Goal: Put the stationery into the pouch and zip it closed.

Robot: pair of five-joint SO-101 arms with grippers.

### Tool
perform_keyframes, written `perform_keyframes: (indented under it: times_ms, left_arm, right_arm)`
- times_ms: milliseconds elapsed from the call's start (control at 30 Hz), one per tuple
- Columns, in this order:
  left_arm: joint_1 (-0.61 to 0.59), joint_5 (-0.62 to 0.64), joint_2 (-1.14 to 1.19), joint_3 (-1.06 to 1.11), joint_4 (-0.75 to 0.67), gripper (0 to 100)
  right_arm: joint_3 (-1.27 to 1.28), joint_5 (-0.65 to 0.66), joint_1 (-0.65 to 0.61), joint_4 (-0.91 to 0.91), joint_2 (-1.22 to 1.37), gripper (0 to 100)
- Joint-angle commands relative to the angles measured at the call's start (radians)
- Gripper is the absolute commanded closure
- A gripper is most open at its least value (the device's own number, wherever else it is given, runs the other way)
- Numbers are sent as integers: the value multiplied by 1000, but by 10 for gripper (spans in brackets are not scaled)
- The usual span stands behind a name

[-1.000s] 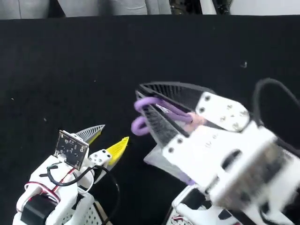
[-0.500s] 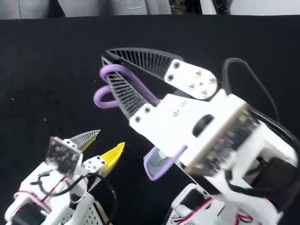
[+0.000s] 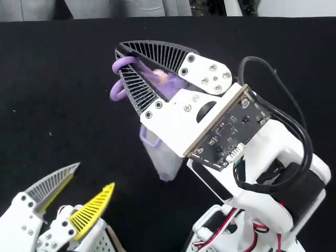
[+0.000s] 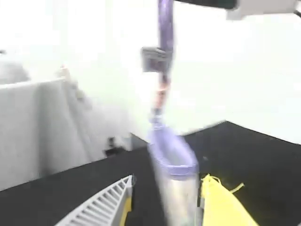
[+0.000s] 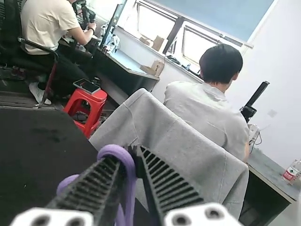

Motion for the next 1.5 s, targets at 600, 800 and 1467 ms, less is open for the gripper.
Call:
perform_keyframes:
  times_ms: [600, 800, 1467]
  left_arm:
    - [479, 5, 8, 722, -583, 766]
    - [127, 5, 6, 730, -545, 766]
    - [-197, 5, 6, 730, -542, 766]
  right_arm:
    - [-10, -5, -17, 18, -35, 988]
    - [-8, -2, -2, 68, -122, 988]
    - [-7, 37, 95, 95, -125, 987]
